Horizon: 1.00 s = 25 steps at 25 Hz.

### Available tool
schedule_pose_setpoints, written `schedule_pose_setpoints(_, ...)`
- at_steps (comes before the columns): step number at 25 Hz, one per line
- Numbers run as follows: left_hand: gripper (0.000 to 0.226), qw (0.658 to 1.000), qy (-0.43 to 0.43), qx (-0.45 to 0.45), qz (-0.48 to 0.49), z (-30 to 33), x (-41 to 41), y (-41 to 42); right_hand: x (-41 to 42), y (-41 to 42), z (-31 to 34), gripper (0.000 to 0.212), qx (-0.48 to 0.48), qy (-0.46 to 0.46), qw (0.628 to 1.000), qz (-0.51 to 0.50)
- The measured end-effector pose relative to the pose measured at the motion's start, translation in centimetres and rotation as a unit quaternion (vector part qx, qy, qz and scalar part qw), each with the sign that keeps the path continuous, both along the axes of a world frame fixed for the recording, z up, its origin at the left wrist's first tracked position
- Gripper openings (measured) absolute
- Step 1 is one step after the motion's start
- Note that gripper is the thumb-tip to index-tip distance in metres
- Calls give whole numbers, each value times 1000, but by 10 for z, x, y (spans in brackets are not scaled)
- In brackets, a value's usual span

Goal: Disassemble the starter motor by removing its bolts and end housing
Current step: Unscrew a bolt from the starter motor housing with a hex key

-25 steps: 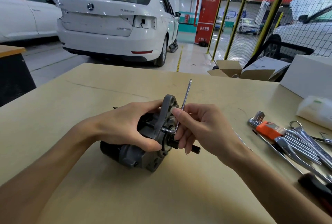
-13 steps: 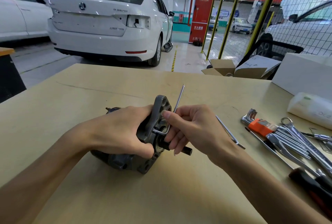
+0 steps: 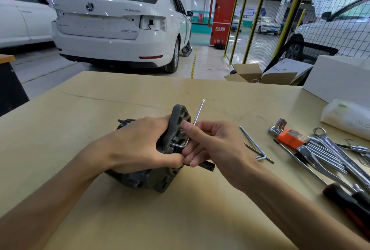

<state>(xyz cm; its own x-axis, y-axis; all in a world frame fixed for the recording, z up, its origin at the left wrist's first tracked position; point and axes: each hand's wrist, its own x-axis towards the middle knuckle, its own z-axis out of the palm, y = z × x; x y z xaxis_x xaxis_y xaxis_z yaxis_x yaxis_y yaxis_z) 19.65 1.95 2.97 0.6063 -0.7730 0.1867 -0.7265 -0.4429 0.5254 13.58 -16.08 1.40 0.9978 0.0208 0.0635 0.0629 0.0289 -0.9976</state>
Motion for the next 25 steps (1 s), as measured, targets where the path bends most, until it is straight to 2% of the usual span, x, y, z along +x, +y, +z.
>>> schedule_pose_setpoints(5, 23, 1000, -7, 13, 6, -1, 1, -1, -2, 6, 0, 33, -17, -54, 998, -22)
schedule_pose_setpoints(8, 24, 1000, -5, 17, 2, -1, 2, -2, -4, 8, -1, 32, -61, -106, 992, -36)
schedule_pose_setpoints(10, 24, 1000, 4, 14, -8, -1, 4, -2, -5, 9, -3, 30, -109, -161, 979, -53)
schedule_pose_setpoints(12, 24, 1000, 4, 14, -14, -2, 5, -2, -4, 9, -6, 27, -185, -246, 949, -72)
schedule_pose_setpoints(14, 26, 1000, -4, 19, -13, -2, 6, -2, -1, 8, -8, 25, -300, -359, 879, -94)
schedule_pose_setpoints(17, 27, 999, -10, 40, -5, -4, 8, -2, 0, 5, -6, 16, -459, -512, 723, -73)
schedule_pose_setpoints(19, 23, 998, -26, 57, 3, -5, 11, -4, -1, 2, -2, 13, -543, -563, 622, -35)
schedule_pose_setpoints(20, 21, 997, -44, 70, 5, -4, 12, -5, -2, 1, -1, 19, -570, -571, 590, -27)
schedule_pose_setpoints(21, 21, 996, -55, 77, 1, -4, 13, -6, -2, 0, 0, 24, -585, -569, 577, -26)
schedule_pose_setpoints(22, 25, 996, -51, 74, -2, -3, 12, -5, -3, 0, 1, 23, -585, -562, 584, -25)
schedule_pose_setpoints(23, 30, 998, -32, 62, 1, -2, 11, -4, -4, 0, 2, 19, -568, -551, 612, -18)
schedule_pose_setpoints(25, 39, 998, 3, 43, 36, -1, 8, -1, -5, -4, 6, 12, -466, -501, 729, 4)
